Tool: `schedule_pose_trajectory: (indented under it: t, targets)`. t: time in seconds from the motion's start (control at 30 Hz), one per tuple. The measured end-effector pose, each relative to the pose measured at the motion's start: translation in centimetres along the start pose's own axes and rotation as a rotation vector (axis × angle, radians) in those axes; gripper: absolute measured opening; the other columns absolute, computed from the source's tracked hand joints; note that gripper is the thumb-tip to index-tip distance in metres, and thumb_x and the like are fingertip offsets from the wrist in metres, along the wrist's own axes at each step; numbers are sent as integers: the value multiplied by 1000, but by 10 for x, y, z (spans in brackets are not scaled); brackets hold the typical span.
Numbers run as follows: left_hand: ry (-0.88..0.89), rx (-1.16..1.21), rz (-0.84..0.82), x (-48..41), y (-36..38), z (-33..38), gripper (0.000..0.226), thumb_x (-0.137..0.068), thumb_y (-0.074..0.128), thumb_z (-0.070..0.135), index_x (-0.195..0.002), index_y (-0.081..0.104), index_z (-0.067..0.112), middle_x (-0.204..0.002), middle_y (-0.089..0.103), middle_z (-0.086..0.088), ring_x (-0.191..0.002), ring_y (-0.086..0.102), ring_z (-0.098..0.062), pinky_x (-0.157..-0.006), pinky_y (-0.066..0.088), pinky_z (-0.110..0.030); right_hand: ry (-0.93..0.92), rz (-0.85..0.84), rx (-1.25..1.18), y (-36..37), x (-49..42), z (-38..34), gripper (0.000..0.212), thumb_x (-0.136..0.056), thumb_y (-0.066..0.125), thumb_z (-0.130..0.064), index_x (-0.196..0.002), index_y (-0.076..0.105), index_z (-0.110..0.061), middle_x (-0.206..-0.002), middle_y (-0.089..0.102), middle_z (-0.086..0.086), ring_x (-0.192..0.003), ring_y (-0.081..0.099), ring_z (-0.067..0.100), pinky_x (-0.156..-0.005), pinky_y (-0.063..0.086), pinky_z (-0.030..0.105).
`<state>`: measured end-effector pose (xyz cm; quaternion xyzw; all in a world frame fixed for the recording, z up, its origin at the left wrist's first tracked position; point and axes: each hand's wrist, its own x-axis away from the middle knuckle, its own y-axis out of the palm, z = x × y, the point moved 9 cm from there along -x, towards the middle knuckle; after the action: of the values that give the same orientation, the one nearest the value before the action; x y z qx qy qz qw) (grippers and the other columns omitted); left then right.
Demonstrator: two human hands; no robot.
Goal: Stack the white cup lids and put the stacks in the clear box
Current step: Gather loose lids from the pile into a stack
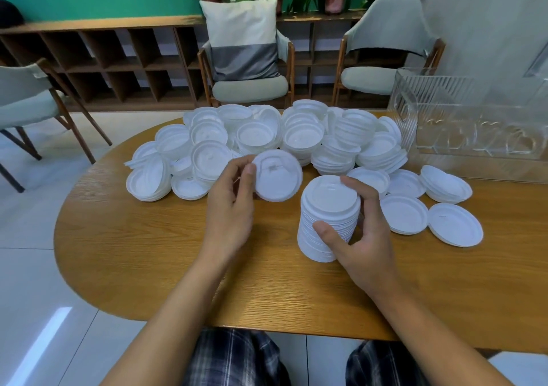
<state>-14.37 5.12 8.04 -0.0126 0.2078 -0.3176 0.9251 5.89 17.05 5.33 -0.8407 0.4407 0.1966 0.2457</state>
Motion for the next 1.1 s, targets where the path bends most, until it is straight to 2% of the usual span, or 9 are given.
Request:
schedule_pose_trajectory:
  t: [0.1,0.23,0.43,0.53,0.63,0.77,0.87,0.97,1.1]
  targets:
    - [-66,78,-67,-6,12,16,29,-113,46,24,-121,73,15,-108,78,2,-103,73,-19,-79,63,-37,-8,18,7,-2,0,-1,70,-84,80,-47,-143,46,-31,-138,58,-5,-133,56,23,-105,52,49]
    - [-39,23,-214,-2,42,33,26,-111,52,24,-119,76,17,-100,79,2,-93,74,-23,-76,63,-42,-36,22,-6,-1,-1,-5,70,-85,80,-44,-144,43,-36,-141,58,-8,-134,56,21,-107,52,43]
    - [196,-247,-214,4,57,49,31,-109,54,23,-87,72,11,-67,61,-1,-65,53,-16,-60,39,-34,0,6,-51,0,0,1,91,-85,80,-42,-156,23,-43,-150,51,2,-140,52,19,-112,47,36]
    - [291,-375,-210,5,62,53,29,-107,56,22,-88,74,9,-71,63,-1,-72,56,-19,-65,41,-35,-26,1,-26,0,0,-1,83,-87,78,-43,-155,33,-31,-151,51,-7,-142,51,17,-113,46,36]
    - [265,-380,-207,5,62,50,26,-107,59,27,-97,80,16,-78,62,5,-81,59,-14,-66,40,-23,-22,2,-12,0,0,-1,78,-87,78,-45,-151,39,-27,-147,54,-7,-139,53,16,-111,48,36]
    - [97,-137,-386,10,69,43,34,-99,66,47,-126,75,28,-121,70,15,-118,63,-3,-88,46,-12,-19,3,-19,-1,0,-2,76,-87,79,-44,-150,42,-25,-146,56,-6,-137,55,17,-109,50,35]
    - [66,-140,-479,17,79,38,59,-82,76,57,-135,68,31,-130,67,22,-126,60,-1,-105,49,-26,-18,4,-29,-1,0,-3,75,-87,78,-42,-150,41,-26,-146,56,-6,-137,55,16,-109,48,30]
    - [27,-95,-489,17,80,31,62,-79,85,50,-136,67,32,-131,69,17,-128,62,-6,-109,51,-41,5,-16,-51,0,1,-2,75,-87,80,-40,-149,41,-33,-145,57,-9,-136,56,16,-108,48,26]
    - [-9,9,-497,19,82,26,56,-83,89,28,-134,67,27,-125,73,9,-123,66,-12,-107,53,-40,31,-69,-70,4,1,0,79,-84,84,-34,-148,38,-39,-142,56,-16,-135,56,14,-106,47,22]
